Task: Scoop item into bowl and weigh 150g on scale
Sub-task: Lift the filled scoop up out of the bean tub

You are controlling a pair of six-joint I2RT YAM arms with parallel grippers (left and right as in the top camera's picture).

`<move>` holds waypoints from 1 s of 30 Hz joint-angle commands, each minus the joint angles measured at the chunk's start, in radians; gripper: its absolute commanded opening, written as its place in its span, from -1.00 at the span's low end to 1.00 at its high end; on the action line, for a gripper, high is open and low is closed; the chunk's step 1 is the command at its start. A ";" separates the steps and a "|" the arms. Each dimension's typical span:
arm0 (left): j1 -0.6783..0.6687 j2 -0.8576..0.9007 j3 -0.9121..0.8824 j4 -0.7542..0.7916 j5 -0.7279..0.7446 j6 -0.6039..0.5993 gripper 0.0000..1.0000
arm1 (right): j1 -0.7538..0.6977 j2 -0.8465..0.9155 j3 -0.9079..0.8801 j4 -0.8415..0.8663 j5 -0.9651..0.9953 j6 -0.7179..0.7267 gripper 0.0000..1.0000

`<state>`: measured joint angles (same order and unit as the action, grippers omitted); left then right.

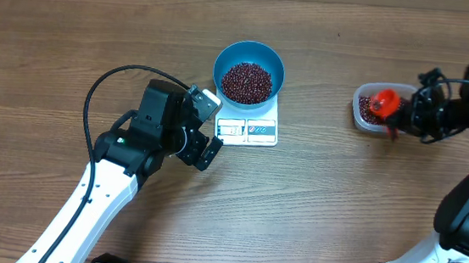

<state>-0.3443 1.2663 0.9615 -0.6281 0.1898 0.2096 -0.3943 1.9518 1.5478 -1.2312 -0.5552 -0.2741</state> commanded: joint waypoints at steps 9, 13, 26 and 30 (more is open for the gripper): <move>0.003 0.005 -0.003 0.001 -0.006 -0.011 0.99 | 0.040 -0.005 -0.004 0.088 0.295 0.126 -0.93; 0.003 0.005 -0.003 0.001 -0.006 -0.011 0.99 | 0.076 -0.005 -0.004 0.107 0.331 0.136 -0.92; 0.003 0.005 -0.003 0.001 -0.006 -0.011 0.99 | 0.136 0.015 -0.044 0.122 0.283 0.135 -0.93; 0.003 0.005 -0.003 0.001 -0.006 -0.011 0.99 | 0.145 0.019 -0.056 0.129 0.218 0.126 -0.93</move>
<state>-0.3443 1.2663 0.9615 -0.6281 0.1898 0.2096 -0.2710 1.9530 1.5181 -1.1023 -0.2687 -0.1413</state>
